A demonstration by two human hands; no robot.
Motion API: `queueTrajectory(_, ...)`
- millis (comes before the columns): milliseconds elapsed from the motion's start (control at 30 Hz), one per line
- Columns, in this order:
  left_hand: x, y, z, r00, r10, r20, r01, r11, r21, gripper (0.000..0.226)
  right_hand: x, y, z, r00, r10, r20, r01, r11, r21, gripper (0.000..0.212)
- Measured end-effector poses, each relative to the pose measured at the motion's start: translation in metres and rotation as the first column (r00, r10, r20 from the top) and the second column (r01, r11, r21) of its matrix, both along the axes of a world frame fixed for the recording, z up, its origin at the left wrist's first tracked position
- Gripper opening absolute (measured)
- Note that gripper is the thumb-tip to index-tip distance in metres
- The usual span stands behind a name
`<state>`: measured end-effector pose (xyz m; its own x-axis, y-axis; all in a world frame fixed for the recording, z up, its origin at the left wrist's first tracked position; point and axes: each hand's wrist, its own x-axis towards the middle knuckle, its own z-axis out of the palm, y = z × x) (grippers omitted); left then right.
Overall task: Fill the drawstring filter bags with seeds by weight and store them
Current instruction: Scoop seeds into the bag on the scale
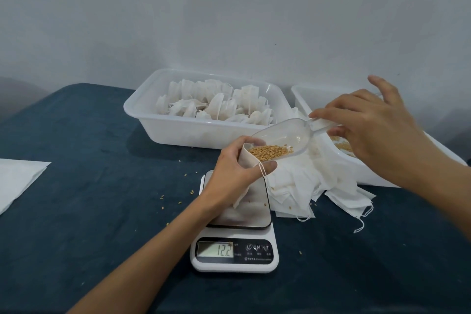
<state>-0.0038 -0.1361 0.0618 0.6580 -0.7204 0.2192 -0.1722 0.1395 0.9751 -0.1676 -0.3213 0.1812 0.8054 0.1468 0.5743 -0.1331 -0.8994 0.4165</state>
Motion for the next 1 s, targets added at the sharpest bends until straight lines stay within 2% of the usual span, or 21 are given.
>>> queueTrajectory(1000, 0.0029, 0.0005, -0.0012, 1.0, -0.021, -0.013, 0.021, 0.999, -0.031, 0.034, -0.0016, 0.0012, -0.0053, 1.0, -0.015, -0.021, 0.017, 0.997, 0.077, 0.027)
